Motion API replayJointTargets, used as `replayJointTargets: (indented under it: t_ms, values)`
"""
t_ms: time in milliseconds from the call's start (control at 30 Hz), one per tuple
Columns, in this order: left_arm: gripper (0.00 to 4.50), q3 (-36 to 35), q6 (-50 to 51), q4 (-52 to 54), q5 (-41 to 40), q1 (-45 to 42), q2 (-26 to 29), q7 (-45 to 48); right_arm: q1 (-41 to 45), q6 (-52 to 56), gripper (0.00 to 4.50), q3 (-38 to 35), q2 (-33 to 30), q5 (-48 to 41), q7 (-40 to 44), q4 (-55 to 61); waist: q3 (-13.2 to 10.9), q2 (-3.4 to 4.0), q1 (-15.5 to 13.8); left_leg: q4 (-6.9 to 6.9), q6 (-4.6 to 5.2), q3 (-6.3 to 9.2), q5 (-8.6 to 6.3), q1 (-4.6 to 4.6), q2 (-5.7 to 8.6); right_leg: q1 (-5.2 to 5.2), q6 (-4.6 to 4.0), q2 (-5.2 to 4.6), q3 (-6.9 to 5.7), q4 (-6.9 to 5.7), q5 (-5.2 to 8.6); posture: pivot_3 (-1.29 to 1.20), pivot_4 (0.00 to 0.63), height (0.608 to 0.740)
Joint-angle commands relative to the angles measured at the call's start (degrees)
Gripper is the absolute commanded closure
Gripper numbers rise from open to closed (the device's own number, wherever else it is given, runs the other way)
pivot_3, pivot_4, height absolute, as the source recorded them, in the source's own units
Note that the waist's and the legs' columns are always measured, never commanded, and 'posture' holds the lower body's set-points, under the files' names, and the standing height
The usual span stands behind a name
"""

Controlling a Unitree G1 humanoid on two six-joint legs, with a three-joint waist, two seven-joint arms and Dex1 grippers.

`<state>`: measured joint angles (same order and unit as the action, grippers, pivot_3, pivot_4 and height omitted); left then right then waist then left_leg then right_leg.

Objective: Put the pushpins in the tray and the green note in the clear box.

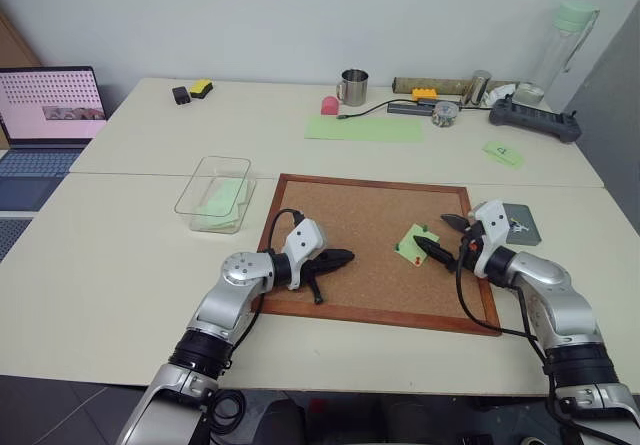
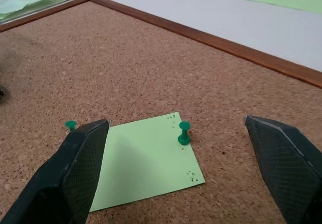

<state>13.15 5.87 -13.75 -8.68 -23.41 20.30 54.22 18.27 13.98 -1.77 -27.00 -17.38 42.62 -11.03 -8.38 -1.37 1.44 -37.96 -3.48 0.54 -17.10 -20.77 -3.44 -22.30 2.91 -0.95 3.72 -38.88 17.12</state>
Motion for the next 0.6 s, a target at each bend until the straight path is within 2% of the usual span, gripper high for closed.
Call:
replayJointTargets:
  t_ms: [33,333,600]
  values:
    - [4.5,0.3,0.8,0.3,1.0,0.7,0.4,-0.6,2.4,-2.6,0.36,-0.5,0.8,0.2,0.9,-1.8,0.0,0.01,0.0,0.0,0.0,0.0,0.0,0.0,0.0,0.0,0.0,0.0,0.0,0.0,0.0,0.0,0.15,0.74]
    - [4.5,0.0,1.4,1.3,0.9,1.0,1.1,-0.4,4.4,-5.3,1.99,-0.1,1.8,1.3,1.2,-6.2,0.0,0.07,0.1,0.01,0.0,0.08,0.0,-0.02,0.0,0.0,0.0,0.01,-0.03,0.01,0.0,0.0,0.15,0.74]
    - [4.5,-0.2,1.6,1.5,0.8,1.4,1.4,-0.4,4.5,-6.0,3.65,-0.2,1.7,1.3,1.7,-6.8,-0.1,0.11,0.3,0.02,0.0,0.13,0.0,-0.02,0.0,0.0,0.0,0.02,-0.03,0.02,0.0,0.0,0.15,0.74]
